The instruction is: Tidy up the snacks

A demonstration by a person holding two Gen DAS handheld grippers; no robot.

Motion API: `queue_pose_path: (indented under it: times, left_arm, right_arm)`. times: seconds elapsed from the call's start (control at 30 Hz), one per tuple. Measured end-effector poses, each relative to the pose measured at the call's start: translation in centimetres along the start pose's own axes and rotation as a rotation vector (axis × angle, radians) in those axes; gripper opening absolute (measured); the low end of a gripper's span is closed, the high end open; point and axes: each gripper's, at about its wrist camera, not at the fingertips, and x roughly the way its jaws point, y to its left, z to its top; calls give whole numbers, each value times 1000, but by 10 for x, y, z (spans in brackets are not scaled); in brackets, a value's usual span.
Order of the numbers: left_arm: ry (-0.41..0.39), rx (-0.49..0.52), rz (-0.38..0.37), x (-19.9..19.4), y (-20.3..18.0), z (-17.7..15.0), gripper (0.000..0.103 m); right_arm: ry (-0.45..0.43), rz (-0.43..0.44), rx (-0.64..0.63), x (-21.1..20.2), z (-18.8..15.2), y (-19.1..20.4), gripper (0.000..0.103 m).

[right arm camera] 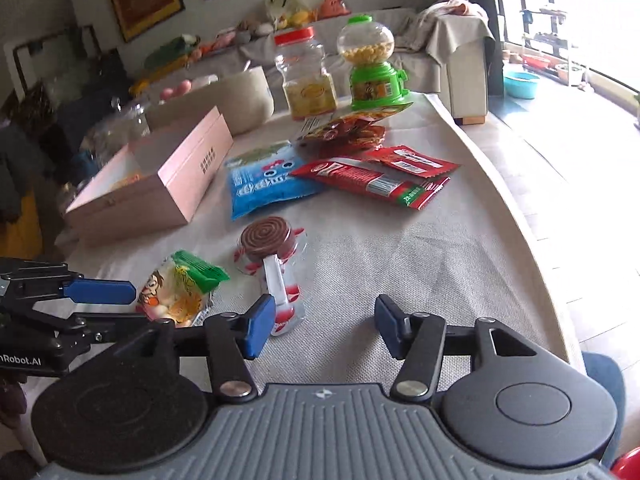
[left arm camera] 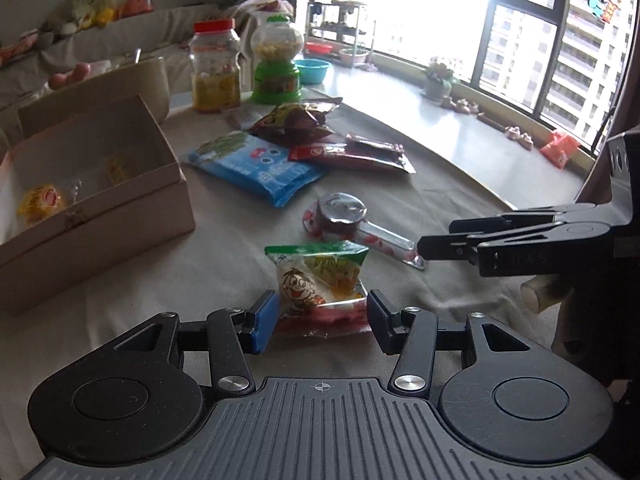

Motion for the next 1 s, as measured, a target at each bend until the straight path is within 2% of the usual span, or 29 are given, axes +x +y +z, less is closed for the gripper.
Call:
queue_pose_path:
  times: [0.1,0.2,0.33,0.57,0.67,0.8,0.87,0.93,1.0]
  left_arm:
    - [-11,20,22,0,-11,4,54]
    - [-6,106,90,8,-28,4,54]
    - [13,183,122,19,-44,0,55]
    - [36,220,2,23,-56,-7,56]
    - [-7,167,-49,9,-49,-4,56]
    - [-85,42,7,-9,-24,2,55]
    - [-72,-68,-9,-7,1,2,55]
    - [-46,-166,-59,-4,22,-3,55]
    - [-40,-217,-78,-2,35,-9,54]
  right_arm:
    - [-32,-1,9,-2,-5,0,56]
    - [-55,-12,36,-7,-7,-3,56]
    - [-68,-22,67,-9,-8,-9,57]
    - [-84,-15,63,-10,-13,-10,58]
    - [-89,-12,64,-10,-14,-10,58]
    - [-94,-8,68,-12,-15,-10,58]
    - [-91,-1,69,-14,-15,-10,61]
    - [-80,38,56,-18,-16,-6,63]
    - [-65,74,23,-20,-14,4,63]
